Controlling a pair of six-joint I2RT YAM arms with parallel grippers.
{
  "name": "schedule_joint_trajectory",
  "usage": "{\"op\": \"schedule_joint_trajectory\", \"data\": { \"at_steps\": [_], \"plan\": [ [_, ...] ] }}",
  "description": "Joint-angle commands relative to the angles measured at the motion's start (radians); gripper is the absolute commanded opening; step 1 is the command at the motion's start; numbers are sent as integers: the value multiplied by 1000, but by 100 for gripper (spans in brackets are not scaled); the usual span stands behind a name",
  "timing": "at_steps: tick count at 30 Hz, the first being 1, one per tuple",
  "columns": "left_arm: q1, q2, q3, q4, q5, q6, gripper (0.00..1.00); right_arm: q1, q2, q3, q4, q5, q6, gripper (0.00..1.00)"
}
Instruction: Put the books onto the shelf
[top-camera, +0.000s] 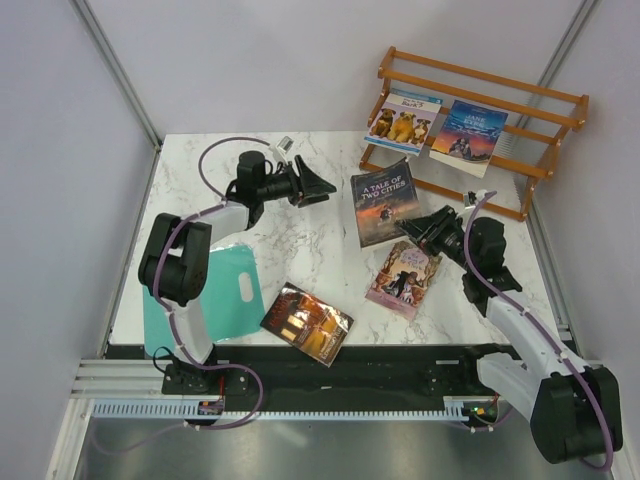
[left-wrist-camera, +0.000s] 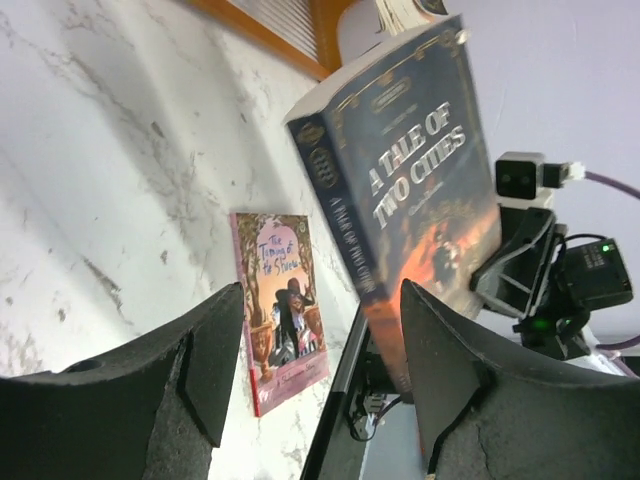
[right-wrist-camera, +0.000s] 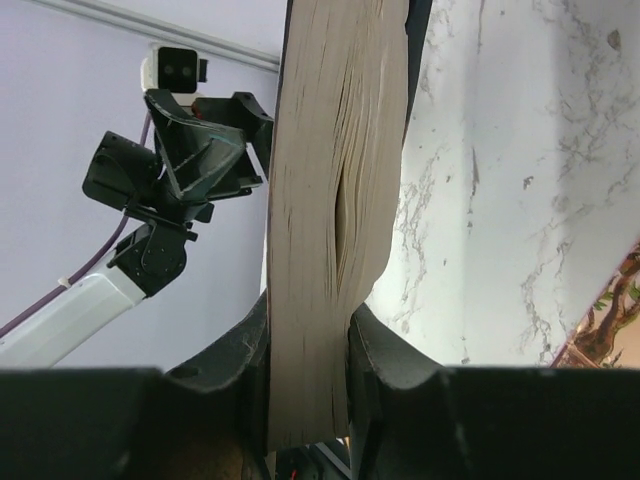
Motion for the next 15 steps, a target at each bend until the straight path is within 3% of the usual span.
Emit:
{"op": "schedule_joint_trajectory", "data": {
  "at_steps": [1, 8, 15],
  "plan": [
    [5, -60, -68, 0, 40, 93, 70, 2, -8, 141, 131, -55, -47, 0],
    [5, -57, -156, 14, 42, 118, 70, -12, 15, 224, 118, -63, -47, 0],
    [3, -62, -190, 15, 47, 133, 70, -98, 13, 220, 145, 32, 25, 0]
  ]
}}
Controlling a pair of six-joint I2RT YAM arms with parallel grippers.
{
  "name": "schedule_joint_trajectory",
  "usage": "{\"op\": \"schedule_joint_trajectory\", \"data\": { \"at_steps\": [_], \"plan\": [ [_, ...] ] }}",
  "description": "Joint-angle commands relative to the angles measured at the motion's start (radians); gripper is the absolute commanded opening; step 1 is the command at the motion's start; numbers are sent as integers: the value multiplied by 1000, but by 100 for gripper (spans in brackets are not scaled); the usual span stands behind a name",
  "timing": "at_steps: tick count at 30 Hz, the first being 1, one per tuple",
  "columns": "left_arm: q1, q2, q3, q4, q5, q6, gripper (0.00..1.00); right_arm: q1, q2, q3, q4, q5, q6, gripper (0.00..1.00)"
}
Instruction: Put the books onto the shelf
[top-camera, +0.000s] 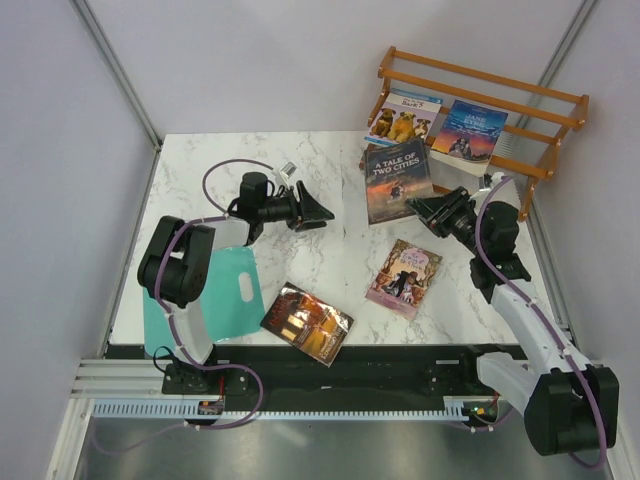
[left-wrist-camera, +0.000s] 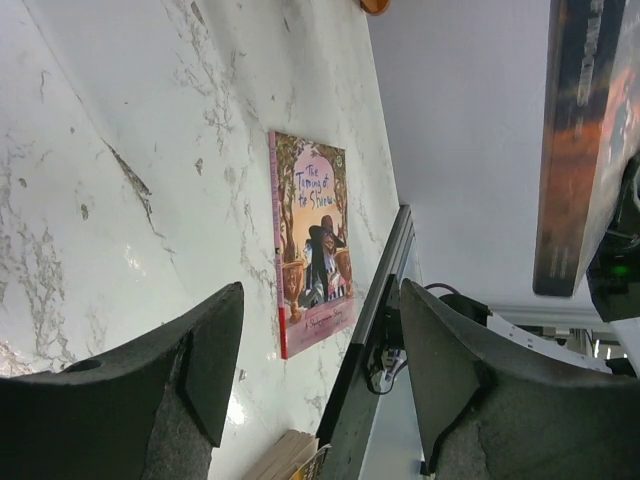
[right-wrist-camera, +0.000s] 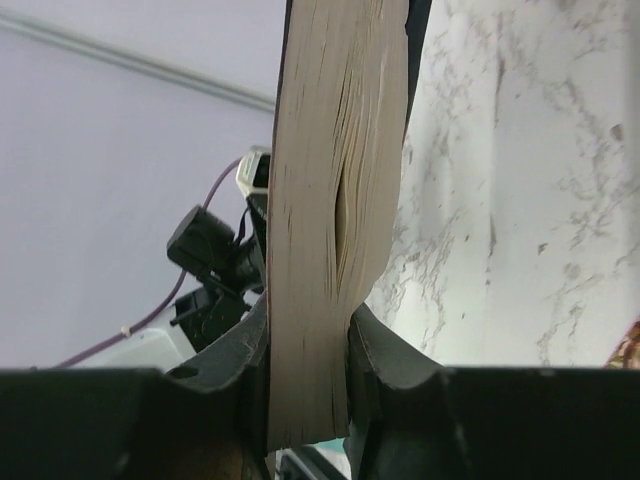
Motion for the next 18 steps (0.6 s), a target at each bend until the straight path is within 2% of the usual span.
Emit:
{"op": "schedule_joint_trajectory", "data": {
  "at_steps": [1, 10, 18],
  "plan": [
    [1, -40, -16, 20, 26, 56, 70, -57, -13, 85, 184, 61, 48, 0],
    [0, -55, -24, 6, 36, 68, 70, -142, 71, 163, 254, 51, 86, 0],
    [1, -61, -18, 15, 46, 53, 70, -212, 115, 168, 270, 56, 115, 0]
  ]
}}
